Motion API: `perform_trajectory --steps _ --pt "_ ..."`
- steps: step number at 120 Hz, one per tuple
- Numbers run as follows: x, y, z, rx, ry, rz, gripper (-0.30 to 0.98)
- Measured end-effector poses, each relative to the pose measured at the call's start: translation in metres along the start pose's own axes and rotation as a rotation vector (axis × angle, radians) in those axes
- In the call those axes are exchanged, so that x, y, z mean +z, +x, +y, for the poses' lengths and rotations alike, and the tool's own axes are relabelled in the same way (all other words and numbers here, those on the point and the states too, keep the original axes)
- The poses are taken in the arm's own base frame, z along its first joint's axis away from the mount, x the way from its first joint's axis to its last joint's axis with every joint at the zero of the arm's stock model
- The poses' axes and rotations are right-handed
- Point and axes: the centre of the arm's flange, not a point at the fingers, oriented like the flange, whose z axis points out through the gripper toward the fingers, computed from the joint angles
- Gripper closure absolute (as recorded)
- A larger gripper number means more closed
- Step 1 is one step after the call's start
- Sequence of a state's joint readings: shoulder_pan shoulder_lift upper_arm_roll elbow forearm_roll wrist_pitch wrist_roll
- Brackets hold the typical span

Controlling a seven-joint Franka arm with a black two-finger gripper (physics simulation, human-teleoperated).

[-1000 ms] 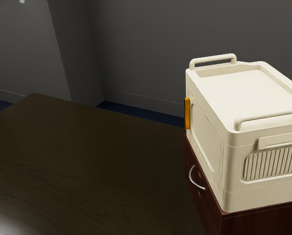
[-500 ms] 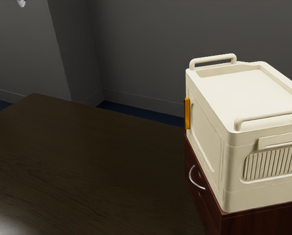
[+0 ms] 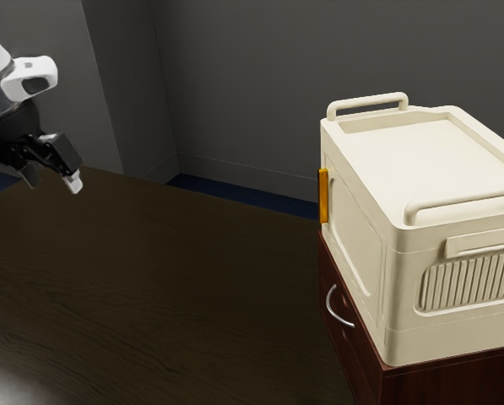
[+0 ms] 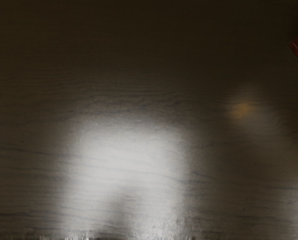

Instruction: Pull the drawer handle with one arm to open the drawer

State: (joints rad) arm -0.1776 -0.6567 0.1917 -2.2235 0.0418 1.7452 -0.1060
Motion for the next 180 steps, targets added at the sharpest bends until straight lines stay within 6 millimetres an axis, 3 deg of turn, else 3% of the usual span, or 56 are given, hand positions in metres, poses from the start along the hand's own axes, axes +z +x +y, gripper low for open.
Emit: perform_trajectory --steps 21,51,55,62,71,79,87,96,111,124,149,161,180 --pt "0.013 0.008 0.007 -0.108 -0.037 0.033 0.00" --pt "0.013 0.016 0.041 -0.240 0.009 0.094 0.00" --pt "0.015 0.025 0.043 -0.255 0.002 0.086 0.00" --pt "0.017 0.063 0.058 -0.259 -0.009 0.058 0.00" --pt "0.020 0.075 0.059 -0.285 -0.020 0.036 0.00" --pt "0.034 0.061 0.046 -0.327 -0.026 0.012 0.00" --pt "0.050 0.026 0.018 -0.396 -0.044 0.005 0.00" --pt "0.062 -0.008 0.008 -0.435 -0.067 0.019 0.00" --pt "0.109 -0.022 0.009 -0.487 -0.106 -0.035 0.00" --pt "0.163 -0.013 0.055 -0.469 -0.159 -0.103 0.00" --pt "0.215 0.017 0.126 -0.475 -0.258 -0.113 0.00" --pt "0.251 0.022 0.155 -0.471 -0.262 -0.121 0.00" --pt "0.266 0.022 0.206 -0.430 -0.299 -0.081 0.00"
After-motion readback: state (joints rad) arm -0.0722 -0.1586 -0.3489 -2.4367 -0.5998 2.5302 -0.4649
